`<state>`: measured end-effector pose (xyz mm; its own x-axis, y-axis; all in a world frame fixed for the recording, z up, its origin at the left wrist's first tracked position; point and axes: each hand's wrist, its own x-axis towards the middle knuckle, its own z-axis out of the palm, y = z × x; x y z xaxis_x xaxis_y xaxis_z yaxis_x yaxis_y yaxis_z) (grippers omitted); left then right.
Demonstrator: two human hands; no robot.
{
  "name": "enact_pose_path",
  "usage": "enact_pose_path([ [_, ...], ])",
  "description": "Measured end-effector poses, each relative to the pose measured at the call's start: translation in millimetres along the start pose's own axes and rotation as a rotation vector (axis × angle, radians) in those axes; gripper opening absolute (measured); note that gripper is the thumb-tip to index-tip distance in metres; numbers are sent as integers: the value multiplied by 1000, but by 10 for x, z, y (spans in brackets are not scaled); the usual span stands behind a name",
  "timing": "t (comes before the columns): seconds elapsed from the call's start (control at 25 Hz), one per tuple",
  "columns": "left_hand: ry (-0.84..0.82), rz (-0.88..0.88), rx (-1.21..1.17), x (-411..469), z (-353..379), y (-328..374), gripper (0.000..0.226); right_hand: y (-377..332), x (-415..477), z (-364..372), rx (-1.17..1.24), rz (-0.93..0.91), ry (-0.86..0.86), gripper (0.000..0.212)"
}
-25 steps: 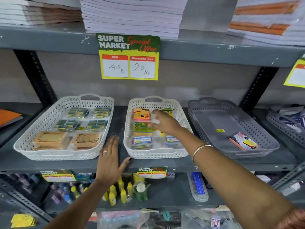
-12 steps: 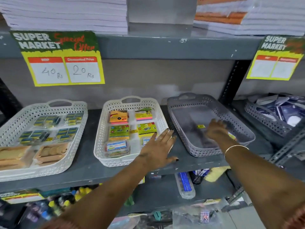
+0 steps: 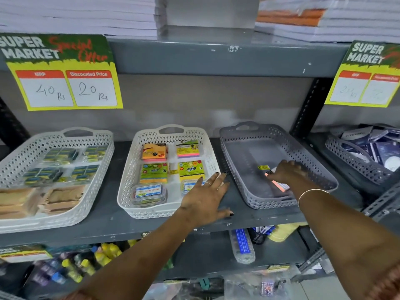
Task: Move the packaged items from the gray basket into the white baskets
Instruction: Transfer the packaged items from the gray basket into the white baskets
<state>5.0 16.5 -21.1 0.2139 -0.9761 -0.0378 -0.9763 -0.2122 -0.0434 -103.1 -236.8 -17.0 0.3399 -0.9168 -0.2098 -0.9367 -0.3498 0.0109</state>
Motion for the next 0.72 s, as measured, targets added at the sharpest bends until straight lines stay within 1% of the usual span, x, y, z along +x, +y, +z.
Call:
enact_pose_path([
  [0.08,28,-5,33,-17,-3,8,77,-160,-39,-107,68,-64,37,90],
  [0.16,83,-1,57,-69,-28,16,76,-374,-95,-253,111,-130,100,93],
  [0.24,205,-27,37,-168,-42,-38,74,-633,-178,-425,124,-214,156,95],
  [0.32,341,-103,33,-342,-89,-188,77,-934,-293,-581,144,-310,194,90],
  [0.44,428,-236,0,-684,-90,-610,84,-1406,-515,-687,132,-483,221,78],
  [0.56,527,-381,-109,-1121,-66,-1045,84,-1861,-752,-650,43,-654,200,76],
  [0.64,535,-460,-163,-1428,50,-1244,84,-2108,-861,-558,5,-733,140,78],
  [0.72,488,-504,-182,-1685,220,-1351,84,-2276,-886,-424,-23,-769,45,83],
])
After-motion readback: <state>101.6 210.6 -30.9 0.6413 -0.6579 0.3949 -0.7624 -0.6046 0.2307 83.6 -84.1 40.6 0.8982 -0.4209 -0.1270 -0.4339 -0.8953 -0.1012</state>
